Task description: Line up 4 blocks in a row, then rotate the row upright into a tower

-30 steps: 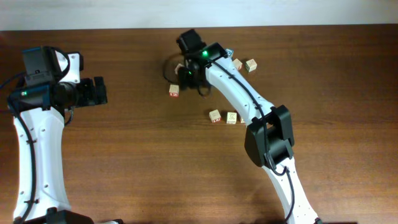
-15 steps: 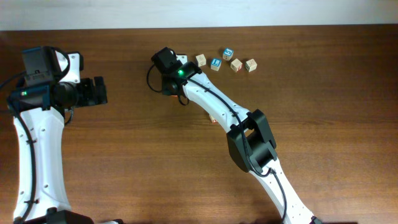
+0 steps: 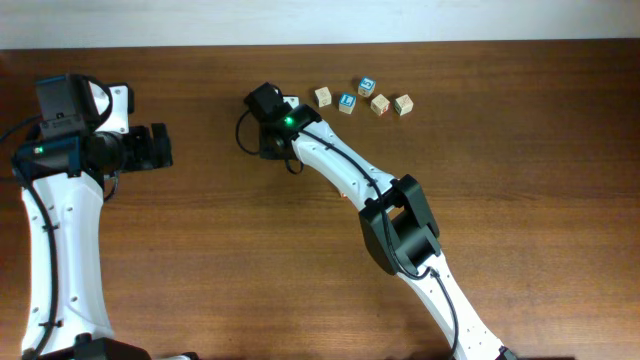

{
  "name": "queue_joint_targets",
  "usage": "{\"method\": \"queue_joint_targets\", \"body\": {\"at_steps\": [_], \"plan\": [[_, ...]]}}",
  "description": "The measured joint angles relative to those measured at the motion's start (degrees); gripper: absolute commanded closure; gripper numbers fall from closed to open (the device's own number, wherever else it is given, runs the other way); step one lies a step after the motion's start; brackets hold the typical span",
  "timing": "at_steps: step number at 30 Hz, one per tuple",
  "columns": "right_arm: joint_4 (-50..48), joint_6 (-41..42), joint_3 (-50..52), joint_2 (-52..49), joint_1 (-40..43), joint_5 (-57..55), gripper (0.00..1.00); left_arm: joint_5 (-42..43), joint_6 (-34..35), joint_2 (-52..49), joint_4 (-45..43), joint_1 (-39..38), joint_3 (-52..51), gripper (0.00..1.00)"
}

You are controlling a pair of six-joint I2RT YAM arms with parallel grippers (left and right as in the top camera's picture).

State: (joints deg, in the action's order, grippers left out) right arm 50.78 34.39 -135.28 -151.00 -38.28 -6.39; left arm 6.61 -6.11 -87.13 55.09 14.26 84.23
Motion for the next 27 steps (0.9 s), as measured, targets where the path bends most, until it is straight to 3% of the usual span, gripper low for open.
{"method": "queue_joint_targets", "body": {"at_steps": [5,9,13,22,27], "plan": [[7.21,-1.11,-1.05,0.28,0.11,0.00,0.66,0.00,0.00,0.00,0.02,0.00,0.00,0.01],[23.76,-4.46,-1.29,1.03,0.48,3.23,0.59,0.00,0.00,0.00,0.04,0.00,0.00,0.01],[33.83,-5.25,-1.22,1.05,1.01,4.33,0.54,0.00,0.00,0.00,0.02,0.00,0.00,0.01],[38.18,-7.82,-1.33,1.05,5.66,7.52,0.52,0.00,0.00,0.00,0.02,0.00,0.00,0.01],[40.70,-10.80,-12.15,1.05,5.35,11.28,0.51,0.00,0.00,0.00,0.02,0.00,0.00,0.01]]}}
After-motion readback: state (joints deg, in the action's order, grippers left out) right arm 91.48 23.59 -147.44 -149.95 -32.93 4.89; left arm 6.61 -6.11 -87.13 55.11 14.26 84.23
